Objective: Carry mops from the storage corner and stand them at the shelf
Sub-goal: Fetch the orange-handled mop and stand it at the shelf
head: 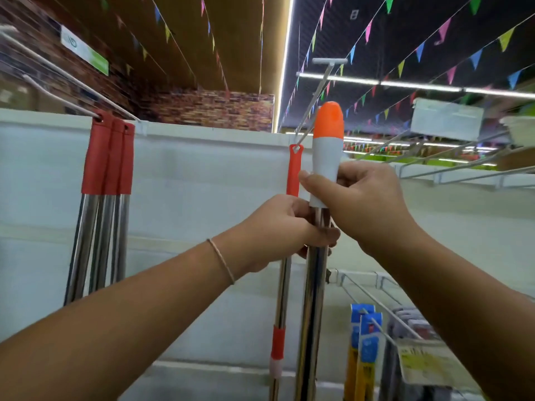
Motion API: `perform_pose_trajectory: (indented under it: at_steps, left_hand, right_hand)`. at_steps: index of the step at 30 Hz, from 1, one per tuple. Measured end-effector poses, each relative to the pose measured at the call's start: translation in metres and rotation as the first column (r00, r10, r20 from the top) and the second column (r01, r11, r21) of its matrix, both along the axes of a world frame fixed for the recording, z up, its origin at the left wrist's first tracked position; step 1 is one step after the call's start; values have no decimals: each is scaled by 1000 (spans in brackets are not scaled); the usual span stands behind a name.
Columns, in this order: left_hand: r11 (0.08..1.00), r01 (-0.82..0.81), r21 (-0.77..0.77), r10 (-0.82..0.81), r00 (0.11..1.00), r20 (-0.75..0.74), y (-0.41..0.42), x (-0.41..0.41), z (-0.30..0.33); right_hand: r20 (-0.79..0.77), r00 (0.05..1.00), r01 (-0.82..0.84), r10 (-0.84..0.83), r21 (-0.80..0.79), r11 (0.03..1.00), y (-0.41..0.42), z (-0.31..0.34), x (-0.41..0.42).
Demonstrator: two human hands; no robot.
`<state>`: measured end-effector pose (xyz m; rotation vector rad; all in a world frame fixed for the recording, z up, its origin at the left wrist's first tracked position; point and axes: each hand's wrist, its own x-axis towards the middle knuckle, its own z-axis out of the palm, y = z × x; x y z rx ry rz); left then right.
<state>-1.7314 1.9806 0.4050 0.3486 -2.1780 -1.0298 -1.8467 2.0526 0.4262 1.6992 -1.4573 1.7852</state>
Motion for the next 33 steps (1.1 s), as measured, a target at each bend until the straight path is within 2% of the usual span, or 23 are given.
perform_pose_trajectory:
  at_steps: [4,9,26,33]
  left_hand:
    - [999,52,2,-52,999,-14,4,5,6]
    - [996,84,29,-83,996,-30,3,9,11]
    - [999,-19,42,19,1000,1,-6,15,6]
    - [992,125,-8,-125,987,-101,-1,16,17]
  right_hand:
    - [12,999,-51,52,-53,997,7,5,5]
    - [35,995,-96,98,-42,994,6,12,6]
    - [-7,999,-43,43,17,999,-23,5,12]
    - [-55,997,-60,53,-147,987,-6,18,14]
